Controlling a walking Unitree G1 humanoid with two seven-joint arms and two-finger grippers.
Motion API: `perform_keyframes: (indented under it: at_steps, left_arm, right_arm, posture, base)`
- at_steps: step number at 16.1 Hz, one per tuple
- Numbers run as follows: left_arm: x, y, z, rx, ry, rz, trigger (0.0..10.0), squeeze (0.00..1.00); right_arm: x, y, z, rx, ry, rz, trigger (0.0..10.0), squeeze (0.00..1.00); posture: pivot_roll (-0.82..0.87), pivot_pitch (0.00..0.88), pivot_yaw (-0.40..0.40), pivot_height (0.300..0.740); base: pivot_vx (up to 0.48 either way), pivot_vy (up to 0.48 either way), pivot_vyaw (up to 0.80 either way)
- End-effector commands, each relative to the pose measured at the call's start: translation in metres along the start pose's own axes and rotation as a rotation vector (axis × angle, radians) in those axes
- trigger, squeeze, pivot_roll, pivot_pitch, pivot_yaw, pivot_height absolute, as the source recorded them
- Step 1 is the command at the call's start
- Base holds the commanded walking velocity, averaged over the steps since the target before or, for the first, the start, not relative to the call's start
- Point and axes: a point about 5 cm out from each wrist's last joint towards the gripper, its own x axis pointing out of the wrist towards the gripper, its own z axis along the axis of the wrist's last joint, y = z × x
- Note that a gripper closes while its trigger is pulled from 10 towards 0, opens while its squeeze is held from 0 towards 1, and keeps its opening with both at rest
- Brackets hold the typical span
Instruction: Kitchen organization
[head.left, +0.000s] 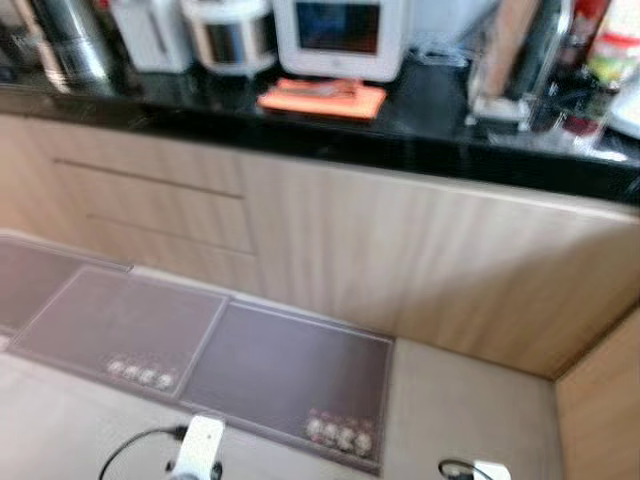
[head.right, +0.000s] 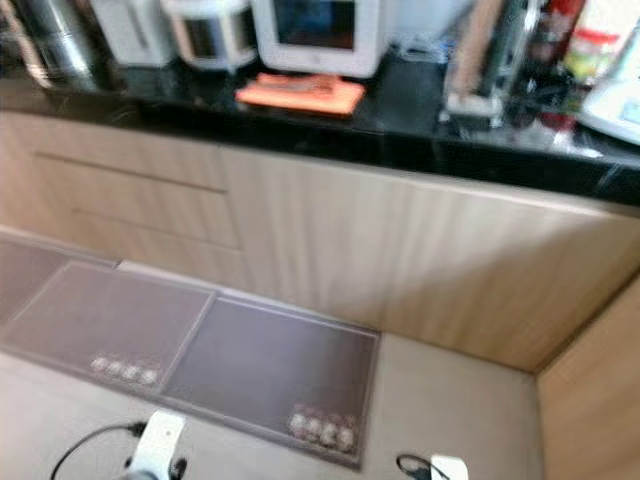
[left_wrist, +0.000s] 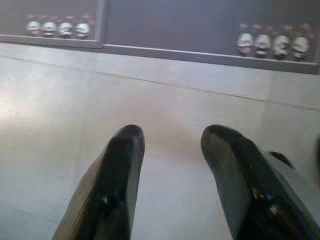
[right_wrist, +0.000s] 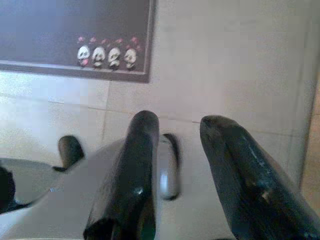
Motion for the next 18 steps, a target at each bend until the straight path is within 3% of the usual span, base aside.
perform_keyframes:
  at_steps: [1,4,11,16,18]
  left_arm:
    - [0.001,-0.005,0.003,-0.006,-0.005,-0.012,10.0,0.0]
    - [0.001,-0.005,0.003,-0.006,-0.005,-0.012,10.0,0.0]
    - [0.001,-0.006,0.003,-0.004,-0.003,-0.014,10.0,0.0]
    - [0.001,-0.005,0.003,-0.009,-0.002,-0.012,10.0,0.0]
    - [0.001,-0.006,0.003,-0.009,-0.003,-0.012,10.0,0.0]
  right_arm:
    - [-0.002,-0.008,-0.003,0.003,0.015,-0.023,10.0,0.0]
    - [0.002,0.0,0.006,-0.018,0.012,-0.016,10.0,0.0]
    - [0.011,0.047,0.021,-0.011,0.005,-0.002,10.0,0.0]
    - [0.013,0.05,0.033,-0.009,-0.019,-0.003,10.0,0.0]
    - [0.013,0.045,0.039,-0.002,-0.038,-0.006,10.0,0.0]
  posture:
    - [-0.15,0.0,0.05,0.74]
    - [-0.15,0.0,0.049,0.74]
    - [-0.15,0.0,0.051,0.74]
    - [-0.15,0.0,0.049,0.74]
    - [-0.14,0.0,0.049,0.74]
  base:
    - [0.0,0.0,0.0]
    - [0.0,0.297,-0.53]
    - [0.0,0.127,0.0]
    - [0.0,0.0,0.0]
    - [0.0,0.48,0.0]
